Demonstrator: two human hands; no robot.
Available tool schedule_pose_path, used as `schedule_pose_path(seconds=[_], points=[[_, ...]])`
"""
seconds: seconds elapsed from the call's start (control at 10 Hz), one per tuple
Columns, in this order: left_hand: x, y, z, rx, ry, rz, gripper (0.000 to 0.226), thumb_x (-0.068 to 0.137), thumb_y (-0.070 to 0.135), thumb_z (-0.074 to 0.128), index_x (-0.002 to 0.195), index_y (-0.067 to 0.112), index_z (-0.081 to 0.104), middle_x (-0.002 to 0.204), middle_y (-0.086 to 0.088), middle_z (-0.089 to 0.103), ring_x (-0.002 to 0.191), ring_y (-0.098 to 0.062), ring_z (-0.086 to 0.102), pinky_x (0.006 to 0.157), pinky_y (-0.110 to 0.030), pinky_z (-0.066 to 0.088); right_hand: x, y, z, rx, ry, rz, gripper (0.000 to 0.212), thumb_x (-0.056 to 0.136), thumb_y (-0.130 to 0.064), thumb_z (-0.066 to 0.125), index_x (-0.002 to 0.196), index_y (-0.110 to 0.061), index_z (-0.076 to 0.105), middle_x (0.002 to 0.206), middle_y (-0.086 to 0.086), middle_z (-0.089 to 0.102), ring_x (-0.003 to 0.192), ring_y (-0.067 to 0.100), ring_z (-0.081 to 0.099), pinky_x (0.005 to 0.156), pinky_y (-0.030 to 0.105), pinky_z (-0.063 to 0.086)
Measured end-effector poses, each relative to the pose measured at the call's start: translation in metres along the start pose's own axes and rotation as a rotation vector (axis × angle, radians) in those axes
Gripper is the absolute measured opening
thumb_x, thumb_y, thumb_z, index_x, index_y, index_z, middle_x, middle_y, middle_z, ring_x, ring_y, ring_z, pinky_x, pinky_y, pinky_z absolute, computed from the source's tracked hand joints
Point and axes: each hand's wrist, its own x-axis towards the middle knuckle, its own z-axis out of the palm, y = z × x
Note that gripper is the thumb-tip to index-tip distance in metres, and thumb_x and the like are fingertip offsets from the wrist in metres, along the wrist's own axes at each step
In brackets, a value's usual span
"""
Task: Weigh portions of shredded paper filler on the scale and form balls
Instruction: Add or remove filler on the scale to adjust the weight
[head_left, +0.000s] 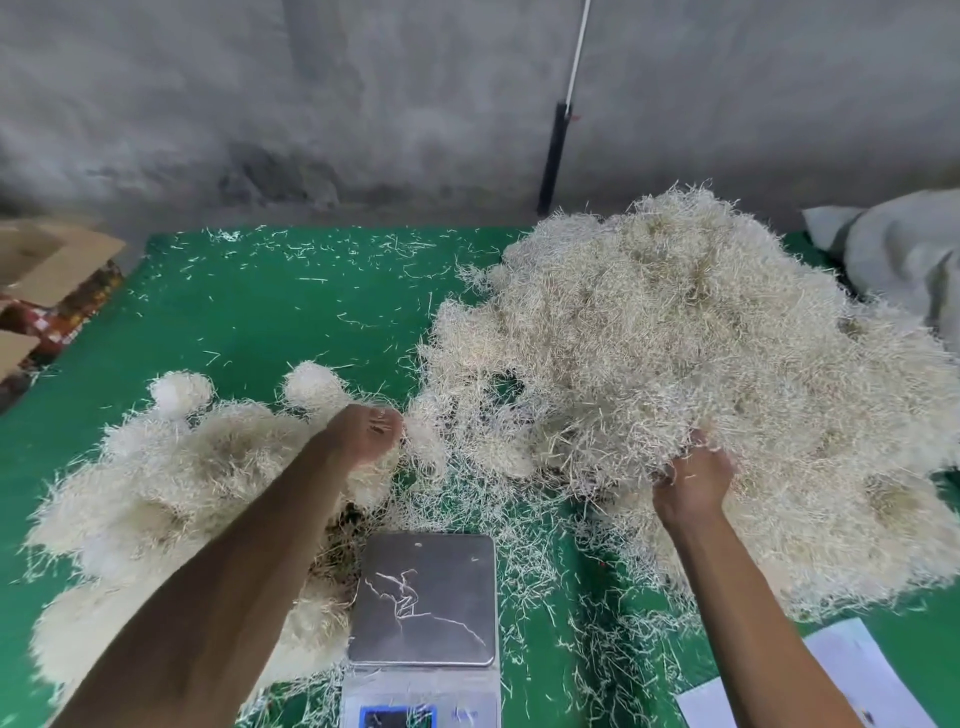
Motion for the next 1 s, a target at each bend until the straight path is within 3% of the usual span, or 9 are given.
schedule_pose_path(seconds=[0.1, 0.2, 0.3, 0.5, 0.6, 0.7, 0.8, 0.9, 1.0], points=[[0.001, 0.011, -0.003, -0.012, 0.05, 0.038, 0.037, 0.096, 0.027, 0.067, 0.124, 0.003, 0.061, 0.084, -0.008, 0.067, 0.07, -0.019, 0.067, 0.05, -0.019, 0.05, 0.001, 0.012, -0.007, 0.245, 0.071, -0.036, 0.019, 0.098, 0.011, 0.057, 0.114, 0.0, 0.057, 0.077, -0.009, 0.031, 0.062, 0.003, 0.034, 0.057, 0.007, 0.039], [0.001, 0.027, -0.003, 0.164, -0.066, 0.127, 0.039, 0.093, 0.015, 0.068, 0.128, 0.001, 0.057, 0.128, -0.023, 0.059, 0.108, -0.031, 0.066, 0.082, -0.028, 0.056, 0.003, 0.012, -0.003, 0.073, 0.207, -0.141, 0.02, 0.108, -0.007, 0.048, 0.123, -0.021, 0.052, 0.071, -0.005, 0.041, 0.041, 0.003, 0.034, 0.035, 0.016, 0.029], [-0.003, 0.048, 0.001, 0.297, -0.15, 0.24, 0.064, 0.087, -0.009, 0.055, 0.148, 0.005, 0.041, 0.153, -0.022, 0.036, 0.099, -0.017, 0.06, 0.073, -0.027, 0.054, -0.005, 0.018, 0.002, -0.04, 0.146, -0.167, 0.03, 0.109, -0.009, 0.044, 0.136, -0.018, 0.053, 0.078, -0.003, 0.047, 0.047, 0.004, 0.034, 0.036, 0.018, 0.031], [-0.036, 0.084, -0.011, 0.556, 0.371, 0.229, 0.041, 0.083, -0.005, 0.054, 0.121, 0.008, 0.058, 0.12, -0.015, 0.049, 0.106, -0.023, 0.048, 0.086, -0.038, 0.057, -0.028, 0.036, 0.018, -0.064, 0.065, -0.119, 0.047, 0.109, -0.019, 0.052, 0.154, -0.015, 0.037, 0.106, -0.007, 0.053, 0.069, 0.003, 0.035, 0.053, 0.023, 0.035], [-0.049, 0.088, -0.021, 0.148, 0.15, 0.113, 0.053, 0.085, -0.002, 0.064, 0.133, 0.011, 0.049, 0.123, -0.014, 0.052, 0.099, -0.024, 0.06, 0.08, -0.037, 0.06, -0.044, 0.046, 0.023, -0.13, 0.019, -0.129, 0.06, 0.109, -0.023, 0.051, 0.162, -0.014, 0.025, 0.12, -0.001, 0.053, 0.073, 0.002, 0.034, 0.061, 0.025, 0.029], [-0.087, 0.085, -0.021, -0.36, -0.25, -0.027, 0.062, 0.085, 0.031, 0.079, 0.137, 0.017, 0.05, 0.127, -0.011, 0.058, 0.101, -0.024, 0.066, 0.071, -0.036, 0.063, -0.068, 0.055, 0.033, -0.163, -0.086, -0.117, 0.064, 0.108, -0.024, 0.052, 0.163, -0.014, 0.021, 0.149, 0.006, 0.045, 0.102, 0.012, 0.053, 0.085, 0.038, 0.049], [-0.118, 0.068, 0.006, -0.894, -0.516, -0.142, 0.074, 0.072, 0.064, 0.08, 0.137, 0.043, 0.054, 0.15, 0.002, 0.041, 0.135, -0.04, 0.043, 0.079, -0.059, 0.057, -0.099, 0.069, 0.048, -0.269, -0.175, -0.128, 0.073, 0.105, -0.031, 0.057, 0.164, -0.018, 0.016, 0.167, 0.01, 0.026, 0.145, 0.032, 0.038, 0.121, 0.061, 0.025], [-0.145, 0.036, 0.03, -1.223, -0.747, -0.174, 0.058, 0.076, 0.057, 0.082, 0.129, 0.057, 0.058, 0.153, 0.02, 0.042, 0.139, -0.029, 0.045, 0.093, -0.047, 0.055, -0.135, 0.092, 0.062, -0.542, -0.354, -0.182, 0.082, 0.101, -0.065, 0.049, 0.159, -0.009, 0.031, 0.153, 0.012, 0.05, 0.127, 0.026, 0.056, 0.119, 0.059, 0.03], [-0.151, 0.008, 0.047, -1.375, -0.584, -0.271, 0.069, 0.062, 0.067, 0.085, 0.125, 0.061, 0.057, 0.141, 0.024, 0.054, 0.13, -0.011, 0.056, 0.095, -0.032, 0.055, -0.158, 0.113, 0.059, -0.973, -0.437, -0.404, 0.095, 0.094, -0.083, 0.023, 0.124, -0.003, 0.065, 0.101, 0.008, 0.075, 0.09, 0.004, 0.07, 0.098, 0.045, 0.053]])
